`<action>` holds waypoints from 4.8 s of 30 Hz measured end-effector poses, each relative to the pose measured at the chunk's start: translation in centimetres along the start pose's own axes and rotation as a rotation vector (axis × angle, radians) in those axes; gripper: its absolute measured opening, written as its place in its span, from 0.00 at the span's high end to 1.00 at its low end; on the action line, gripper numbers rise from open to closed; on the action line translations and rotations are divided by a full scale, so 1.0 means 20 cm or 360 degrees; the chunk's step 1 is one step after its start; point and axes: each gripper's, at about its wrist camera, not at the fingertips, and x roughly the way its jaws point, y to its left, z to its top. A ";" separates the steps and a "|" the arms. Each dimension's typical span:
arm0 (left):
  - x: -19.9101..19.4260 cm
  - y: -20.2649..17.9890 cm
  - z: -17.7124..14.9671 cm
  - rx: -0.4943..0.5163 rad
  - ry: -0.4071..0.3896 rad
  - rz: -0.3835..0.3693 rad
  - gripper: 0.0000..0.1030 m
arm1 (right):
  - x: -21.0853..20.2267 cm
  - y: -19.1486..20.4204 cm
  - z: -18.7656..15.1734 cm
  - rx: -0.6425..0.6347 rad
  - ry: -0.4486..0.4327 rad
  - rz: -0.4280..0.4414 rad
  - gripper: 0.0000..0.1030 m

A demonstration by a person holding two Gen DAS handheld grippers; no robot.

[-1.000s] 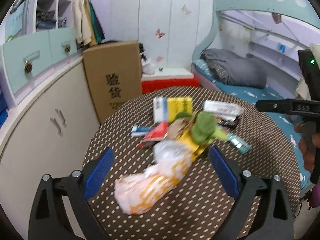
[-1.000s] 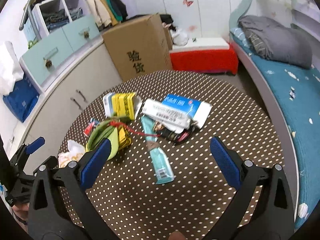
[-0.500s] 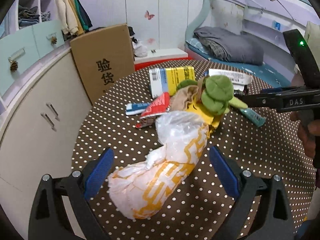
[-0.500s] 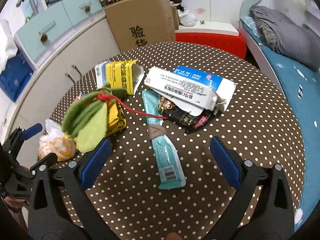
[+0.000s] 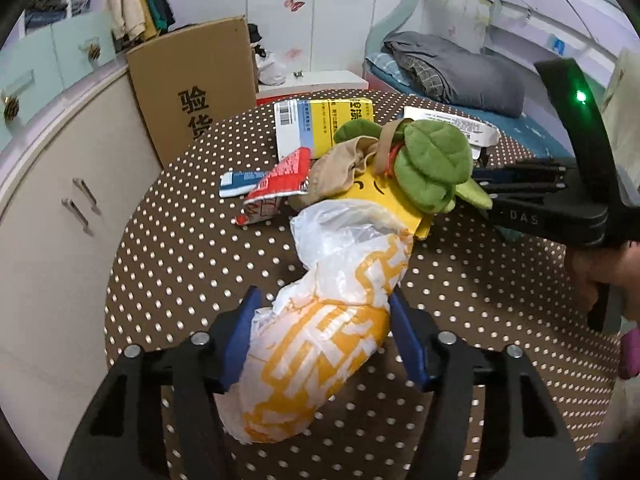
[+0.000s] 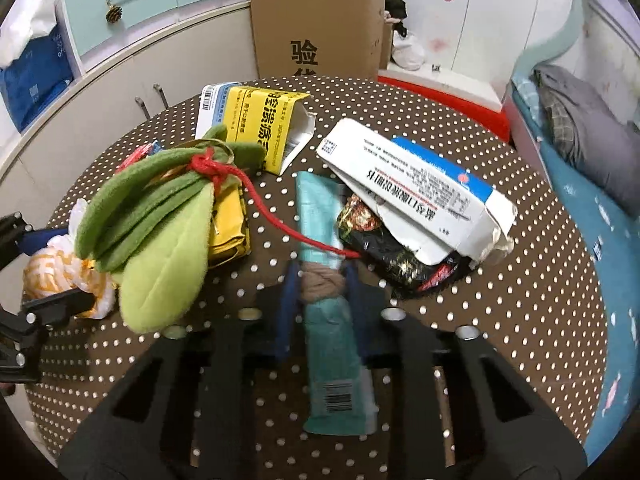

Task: Collect trash
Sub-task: 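Grasp the teal wrapper with the right tool while the left tool grasps the white-orange plastic bag, then carry the wrapper and plastic bag to the trash bin and release both, then move both tools back over the table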

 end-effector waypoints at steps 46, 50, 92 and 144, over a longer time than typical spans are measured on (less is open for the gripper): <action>-0.12 -1.31 0.81 0.0214 -0.0368 -0.0595 0.45 | -1.16 -1.37 -0.58 0.1081 -0.0584 -0.0330 0.79; 0.01 -1.52 0.89 0.0278 -0.0280 -0.0662 0.45 | -1.13 -1.51 -0.66 0.1206 -0.0573 -0.0353 0.79; 0.75 -2.01 0.99 0.0427 0.0115 -0.0488 0.11 | -0.41 -2.03 -1.13 0.1855 -0.0215 -0.0247 0.06; -0.37 -0.58 0.67 -0.0059 -0.0657 -0.0097 0.07 | -0.86 -0.64 0.04 0.0715 -0.0469 -0.0057 0.06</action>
